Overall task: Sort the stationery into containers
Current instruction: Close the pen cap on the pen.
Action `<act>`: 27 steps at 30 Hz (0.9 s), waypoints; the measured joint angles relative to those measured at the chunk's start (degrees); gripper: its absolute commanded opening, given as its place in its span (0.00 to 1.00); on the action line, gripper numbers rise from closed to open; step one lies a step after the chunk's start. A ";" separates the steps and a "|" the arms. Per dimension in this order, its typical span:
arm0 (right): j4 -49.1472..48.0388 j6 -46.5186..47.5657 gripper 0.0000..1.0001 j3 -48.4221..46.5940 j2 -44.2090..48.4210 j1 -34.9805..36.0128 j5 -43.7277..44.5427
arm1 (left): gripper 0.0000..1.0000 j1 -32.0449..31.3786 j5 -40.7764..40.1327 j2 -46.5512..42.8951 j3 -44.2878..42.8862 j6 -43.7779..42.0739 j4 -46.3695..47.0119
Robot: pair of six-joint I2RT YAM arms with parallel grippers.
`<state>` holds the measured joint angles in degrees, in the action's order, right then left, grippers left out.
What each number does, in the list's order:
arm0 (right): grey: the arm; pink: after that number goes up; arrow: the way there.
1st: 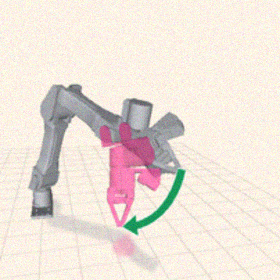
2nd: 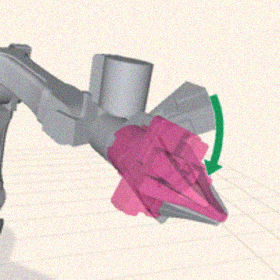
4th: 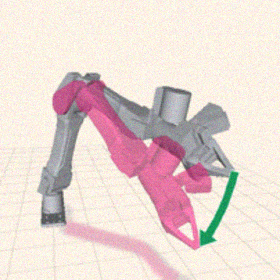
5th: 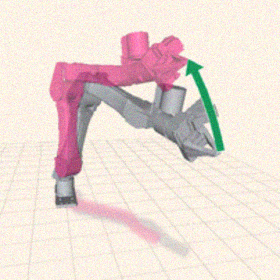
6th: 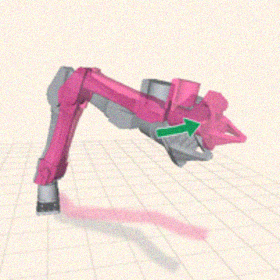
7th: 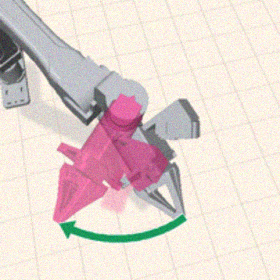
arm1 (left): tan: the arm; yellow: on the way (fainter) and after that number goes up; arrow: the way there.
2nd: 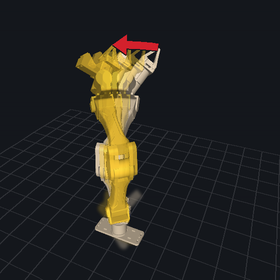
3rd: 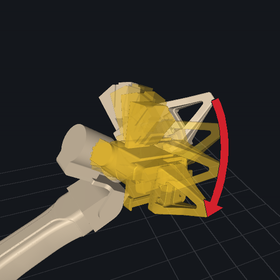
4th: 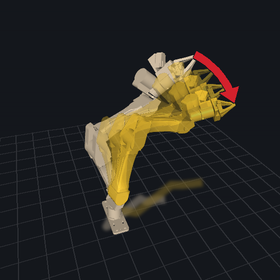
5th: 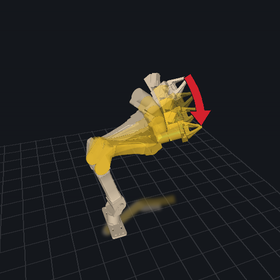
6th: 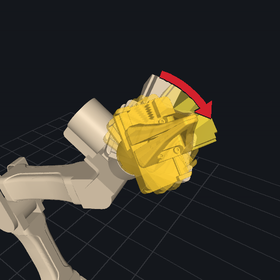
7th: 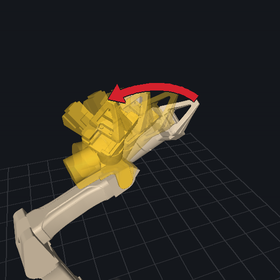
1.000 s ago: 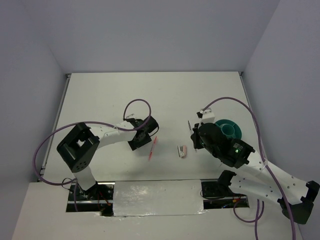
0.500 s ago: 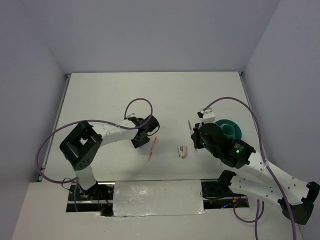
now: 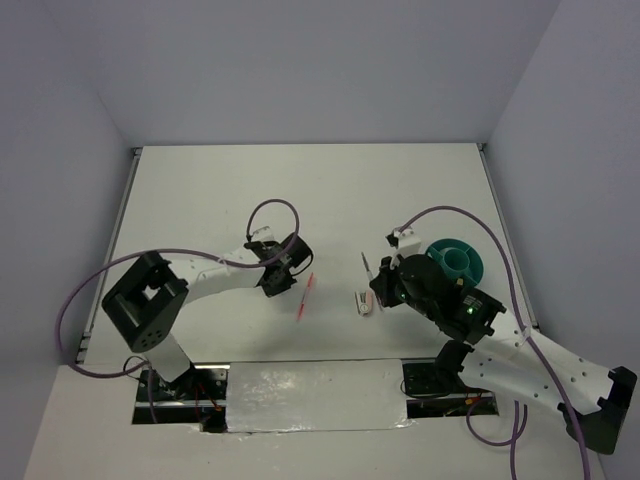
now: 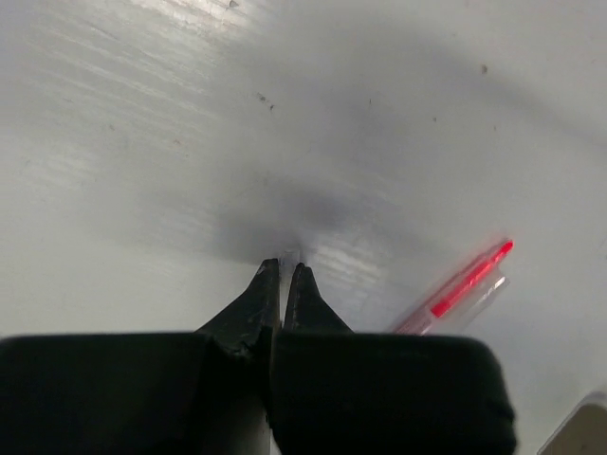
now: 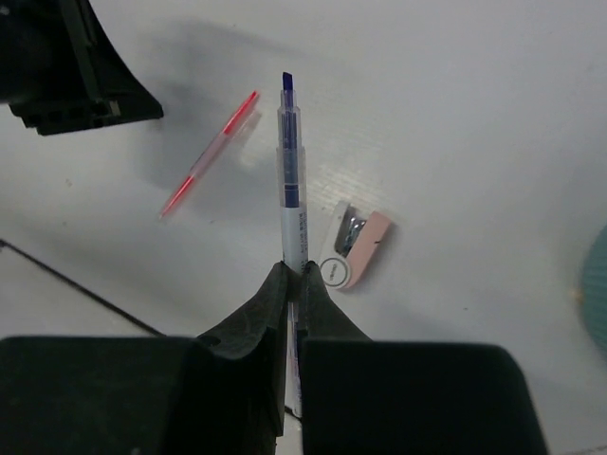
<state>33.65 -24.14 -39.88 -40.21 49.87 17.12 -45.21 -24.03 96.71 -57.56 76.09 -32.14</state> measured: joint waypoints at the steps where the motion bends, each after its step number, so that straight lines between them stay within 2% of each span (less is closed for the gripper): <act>1: -1.51 -0.13 0.00 1.51 0.28 -0.04 -1.77 | 0.00 -0.28 -0.20 -1.64 1.27 -0.96 0.59; 5: -6.95 -2.27 0.00 6.75 1.92 -0.04 -6.45 | 0.00 -2.75 -1.92 -13.27 4.52 -6.32 3.37; 9: -14.32 -5.18 0.00 11.06 4.57 -0.02 -10.62 | 0.00 -3.58 -3.13 -26.80 4.55 -13.46 10.23; 12: -23.28 -8.04 0.00 15.89 7.87 0.55 -15.37 | 0.00 -3.56 -1.51 -36.89 7.02 -20.90 20.90; 17: -36.09 -11.43 0.00 20.72 9.70 4.26 -20.81 | 0.00 -3.63 6.29 -52.19 16.52 -29.73 38.27; 22: -43.65 -10.54 0.00 18.67 6.03 13.68 -19.65 | 0.00 -3.63 15.28 -55.36 18.36 -32.65 47.74; 27: -46.60 -8.94 0.00 13.94 1.51 18.21 -17.20 | 0.00 -3.65 23.08 -55.78 18.64 -32.63 51.78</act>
<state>-12.95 -33.08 -25.93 -38.70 68.07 -0.08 -48.86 -0.95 40.93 -38.92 43.46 19.64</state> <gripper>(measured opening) 0.045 0.051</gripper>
